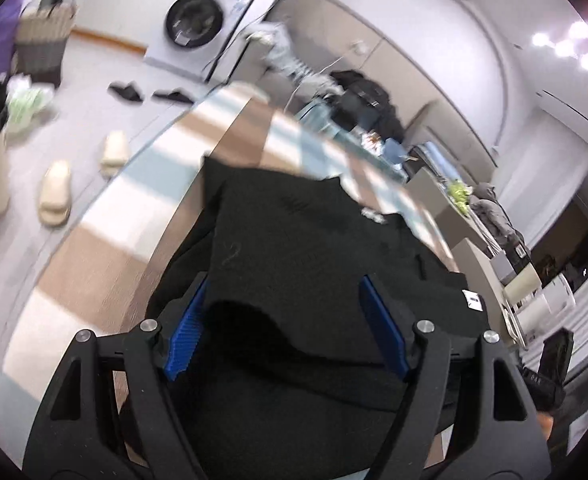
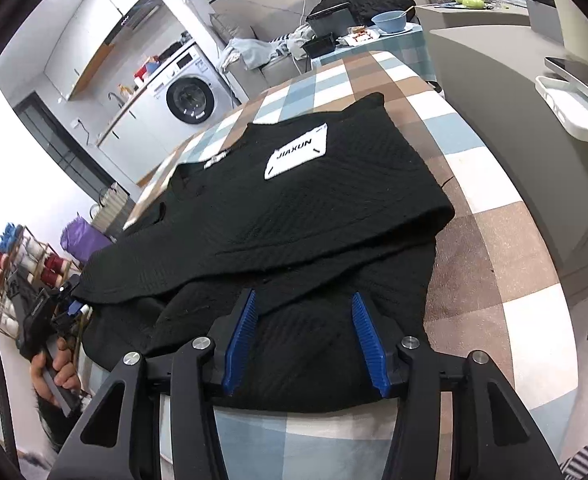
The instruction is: Fold small clothes
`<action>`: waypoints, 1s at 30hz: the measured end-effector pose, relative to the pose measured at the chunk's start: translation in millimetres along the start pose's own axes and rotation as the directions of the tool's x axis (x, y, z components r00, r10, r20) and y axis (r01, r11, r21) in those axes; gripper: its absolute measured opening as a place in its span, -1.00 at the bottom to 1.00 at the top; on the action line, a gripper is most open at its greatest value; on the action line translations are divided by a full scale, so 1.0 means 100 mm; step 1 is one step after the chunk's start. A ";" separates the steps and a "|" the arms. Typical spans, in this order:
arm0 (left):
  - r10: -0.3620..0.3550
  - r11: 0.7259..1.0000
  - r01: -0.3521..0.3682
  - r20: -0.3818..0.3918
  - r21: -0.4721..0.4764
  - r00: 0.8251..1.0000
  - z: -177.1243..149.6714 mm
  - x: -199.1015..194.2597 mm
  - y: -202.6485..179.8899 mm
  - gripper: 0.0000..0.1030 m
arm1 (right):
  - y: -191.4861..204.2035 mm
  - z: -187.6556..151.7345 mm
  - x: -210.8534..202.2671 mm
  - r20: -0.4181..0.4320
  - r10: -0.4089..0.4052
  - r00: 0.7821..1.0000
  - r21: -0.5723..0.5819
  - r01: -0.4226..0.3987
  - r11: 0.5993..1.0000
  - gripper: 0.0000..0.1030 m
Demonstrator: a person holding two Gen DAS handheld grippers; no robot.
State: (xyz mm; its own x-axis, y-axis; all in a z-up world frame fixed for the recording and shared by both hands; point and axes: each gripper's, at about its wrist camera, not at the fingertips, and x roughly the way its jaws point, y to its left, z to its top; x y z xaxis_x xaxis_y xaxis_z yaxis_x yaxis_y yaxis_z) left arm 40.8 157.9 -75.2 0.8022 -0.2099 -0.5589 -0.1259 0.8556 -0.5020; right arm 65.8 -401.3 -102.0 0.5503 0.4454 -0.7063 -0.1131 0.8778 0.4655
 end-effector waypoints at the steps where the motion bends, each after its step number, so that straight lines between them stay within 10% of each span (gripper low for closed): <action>1: 0.007 1.000 -0.007 0.003 0.007 1.000 0.02 -0.01 -0.03 0.39 | -0.02 0.01 0.00 0.003 0.009 1.000 0.017 -0.009 1.000 -0.02; 5: 0.042 0.998 -0.043 -0.037 -0.037 0.998 0.11 0.13 0.03 0.18 | -0.10 0.08 0.06 0.011 0.030 0.999 0.078 -0.031 0.996 -0.02; 10: 0.072 0.993 -0.078 -0.072 -0.090 0.995 0.13 0.22 0.19 -0.55 | -0.19 0.21 0.14 0.032 0.053 0.998 0.180 -0.058 0.982 0.00; 20: 0.061 0.994 -0.064 -0.039 -0.085 0.997 0.17 0.21 0.20 -0.66 | -0.34 0.34 0.14 0.103 0.080 0.991 0.291 -0.107 0.951 -0.01; 22: 0.061 0.994 -0.063 -0.032 -0.084 0.998 0.22 0.20 0.19 -0.83 | -0.38 0.42 0.14 0.138 0.033 0.990 0.306 -0.074 0.949 -0.18; 24: 0.065 0.995 -0.066 -0.015 -0.079 0.998 0.26 0.17 0.17 -0.89 | -0.42 0.49 0.16 0.138 0.019 0.990 0.322 -0.063 0.945 -0.79; 30: 0.020 0.996 -0.018 0.024 -0.083 1.000 0.50 0.14 0.06 -0.92 | -0.31 0.76 -0.02 0.226 0.089 0.970 0.290 -0.154 0.945 -0.91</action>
State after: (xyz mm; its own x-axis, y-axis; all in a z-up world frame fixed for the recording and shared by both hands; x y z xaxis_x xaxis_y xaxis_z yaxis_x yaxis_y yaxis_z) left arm 80.1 183.9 -52.7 0.8130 -0.1811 -0.5534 -0.1886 0.8172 -0.5446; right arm 131.4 -443.0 -75.0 0.7104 0.4707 -0.5232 0.0479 0.7094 0.7032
